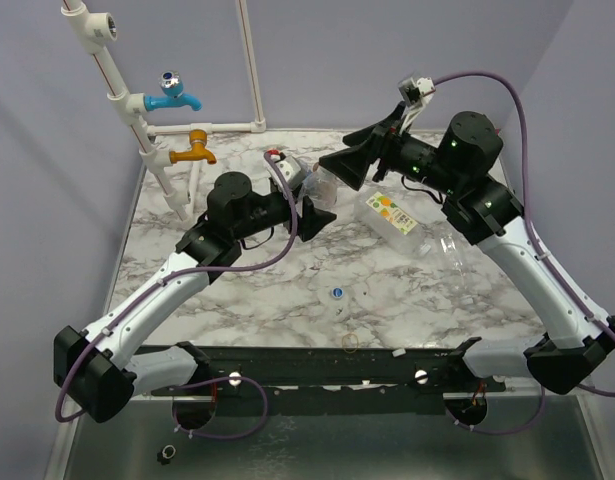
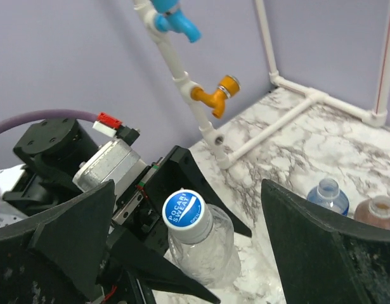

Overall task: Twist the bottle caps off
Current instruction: Unscrew the bottle cap from the plastic bottle.

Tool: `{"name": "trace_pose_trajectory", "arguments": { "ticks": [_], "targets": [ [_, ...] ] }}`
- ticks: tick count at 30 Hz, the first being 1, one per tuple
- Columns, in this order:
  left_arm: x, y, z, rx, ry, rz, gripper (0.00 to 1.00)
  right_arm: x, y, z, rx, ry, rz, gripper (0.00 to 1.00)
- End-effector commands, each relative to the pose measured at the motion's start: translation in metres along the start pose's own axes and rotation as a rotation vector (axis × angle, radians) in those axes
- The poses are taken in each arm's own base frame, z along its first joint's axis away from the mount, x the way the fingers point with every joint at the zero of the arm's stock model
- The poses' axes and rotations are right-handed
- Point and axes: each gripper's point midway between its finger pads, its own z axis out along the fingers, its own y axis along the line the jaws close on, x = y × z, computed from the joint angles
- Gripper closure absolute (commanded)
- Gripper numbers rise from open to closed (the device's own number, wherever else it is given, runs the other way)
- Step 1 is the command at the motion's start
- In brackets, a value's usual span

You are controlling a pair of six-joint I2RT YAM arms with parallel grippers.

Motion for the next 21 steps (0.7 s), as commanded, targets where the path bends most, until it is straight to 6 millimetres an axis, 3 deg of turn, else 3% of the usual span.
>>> {"name": "trace_pose_trajectory", "arguments": {
  "ticks": [1, 9, 15, 21],
  "targets": [
    [0.019, 0.043, -0.002, -0.221, 0.044, 0.038, 1.0, 0.021, -0.031, 0.006, 0.157, 0.056, 0.078, 0.02],
    [0.029, 0.051, -0.006, -0.299, 0.074, -0.074, 1.0, 0.041, -0.033, 0.022, 0.166, 0.108, 0.106, 0.19],
    [0.036, 0.044, -0.005, -0.266, 0.081, -0.091, 1.0, 0.048, -0.037, 0.03, 0.17, 0.094, 0.119, 0.32],
    [0.028, 0.03, -0.004, -0.19, 0.069, -0.08, 1.0, 0.051, -0.043, 0.039, 0.177, 0.097, 0.12, 0.48]
  ]
}}
